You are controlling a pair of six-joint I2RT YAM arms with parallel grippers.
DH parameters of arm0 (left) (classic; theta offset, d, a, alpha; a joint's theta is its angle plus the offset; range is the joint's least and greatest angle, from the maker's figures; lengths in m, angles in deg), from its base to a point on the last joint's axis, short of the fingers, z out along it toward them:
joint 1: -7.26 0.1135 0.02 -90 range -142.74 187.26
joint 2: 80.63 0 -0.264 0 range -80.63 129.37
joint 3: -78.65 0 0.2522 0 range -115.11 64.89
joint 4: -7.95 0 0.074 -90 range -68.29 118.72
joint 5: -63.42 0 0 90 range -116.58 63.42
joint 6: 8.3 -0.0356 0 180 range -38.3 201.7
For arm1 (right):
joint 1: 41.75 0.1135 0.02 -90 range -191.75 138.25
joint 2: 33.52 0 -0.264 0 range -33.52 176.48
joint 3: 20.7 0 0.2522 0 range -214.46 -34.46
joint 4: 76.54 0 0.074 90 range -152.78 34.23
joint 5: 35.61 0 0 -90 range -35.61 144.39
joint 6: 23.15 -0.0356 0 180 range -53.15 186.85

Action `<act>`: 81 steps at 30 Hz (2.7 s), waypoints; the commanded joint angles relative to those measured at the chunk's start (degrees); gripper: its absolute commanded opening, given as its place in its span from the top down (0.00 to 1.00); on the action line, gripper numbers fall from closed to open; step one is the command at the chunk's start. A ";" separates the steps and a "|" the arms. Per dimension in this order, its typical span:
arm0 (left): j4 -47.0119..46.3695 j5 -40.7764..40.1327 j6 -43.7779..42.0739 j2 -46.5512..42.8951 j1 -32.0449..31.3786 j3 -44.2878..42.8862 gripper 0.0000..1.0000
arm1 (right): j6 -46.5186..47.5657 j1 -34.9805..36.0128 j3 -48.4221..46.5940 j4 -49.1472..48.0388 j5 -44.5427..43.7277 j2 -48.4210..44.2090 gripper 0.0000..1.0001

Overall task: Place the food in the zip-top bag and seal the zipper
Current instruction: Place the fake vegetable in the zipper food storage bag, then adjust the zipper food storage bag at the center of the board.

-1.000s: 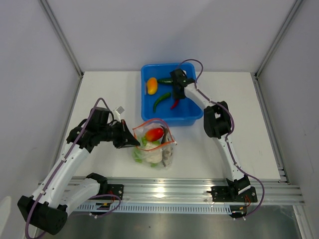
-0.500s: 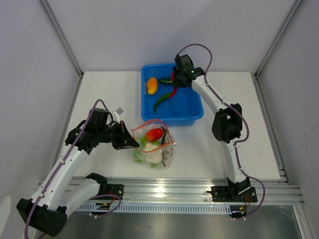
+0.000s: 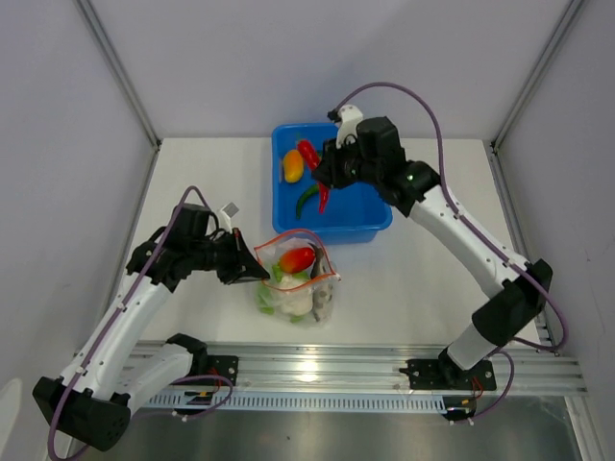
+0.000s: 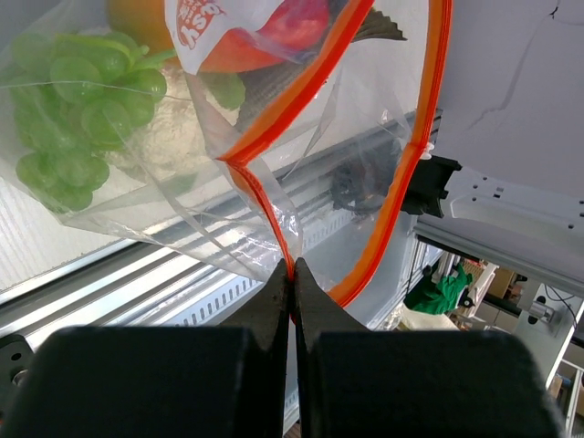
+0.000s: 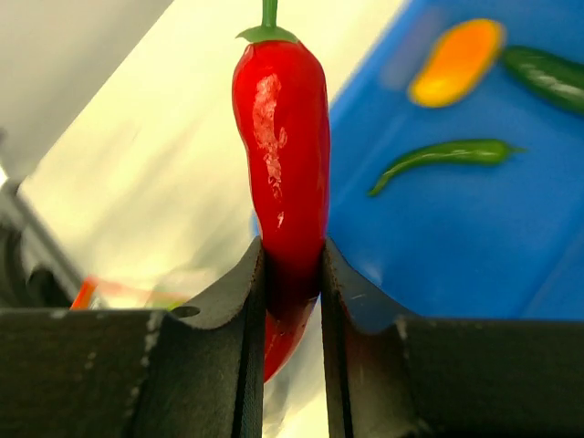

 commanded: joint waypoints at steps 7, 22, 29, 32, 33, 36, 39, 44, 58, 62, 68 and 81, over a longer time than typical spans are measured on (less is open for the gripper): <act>2.48 0.39 0.34 -0.90 -0.18 -2.87 1.00 | 8.44 10.92 14.31 -9.46 0.98 -10.52 1.00; 1.87 2.41 1.92 -0.37 -0.18 -3.57 0.99 | 14.67 20.59 30.14 -17.20 -3.41 -17.11 1.00; 1.52 2.68 2.27 -0.02 -0.18 -4.36 0.99 | 17.23 22.17 35.94 -16.58 -5.26 -18.17 1.00; 2.13 1.98 1.83 0.16 -0.09 -4.63 0.99 | 19.16 22.70 36.47 -15.27 -4.56 -18.96 1.00; 2.13 1.80 1.83 0.33 -0.09 -4.71 0.99 | 19.77 22.79 36.38 -13.70 -4.21 -19.22 1.00; 2.04 1.71 1.92 0.60 0.00 -5.24 0.99 | 21.80 22.97 35.68 -9.74 -2.10 -19.66 1.00; 2.30 1.71 1.66 0.86 0.00 -5.94 1.00 | 23.90 23.40 35.68 -6.31 0.54 -19.84 1.00; 3.54 0.92 0.78 1.04 0.00 -6.47 0.99 | 22.77 24.02 33.84 -3.23 1.68 -18.52 1.00; 4.15 0.74 0.69 0.51 0.00 -6.74 0.99 | 18.38 24.99 26.81 1.26 3.36 -13.25 0.46; 4.68 0.57 0.60 0.51 0.00 -7.26 0.99 | 14.87 22.88 23.91 0.73 2.12 -12.55 0.39; 5.82 -0.13 -0.01 0.42 0.00 -8.93 0.99 | 14.16 20.24 23.02 2.14 1.25 -13.25 0.36; 5.73 -0.14 -0.02 -0.55 0.00 -9.90 1.00 | 11.87 16.46 16.43 7.15 -7.37 -10.69 0.36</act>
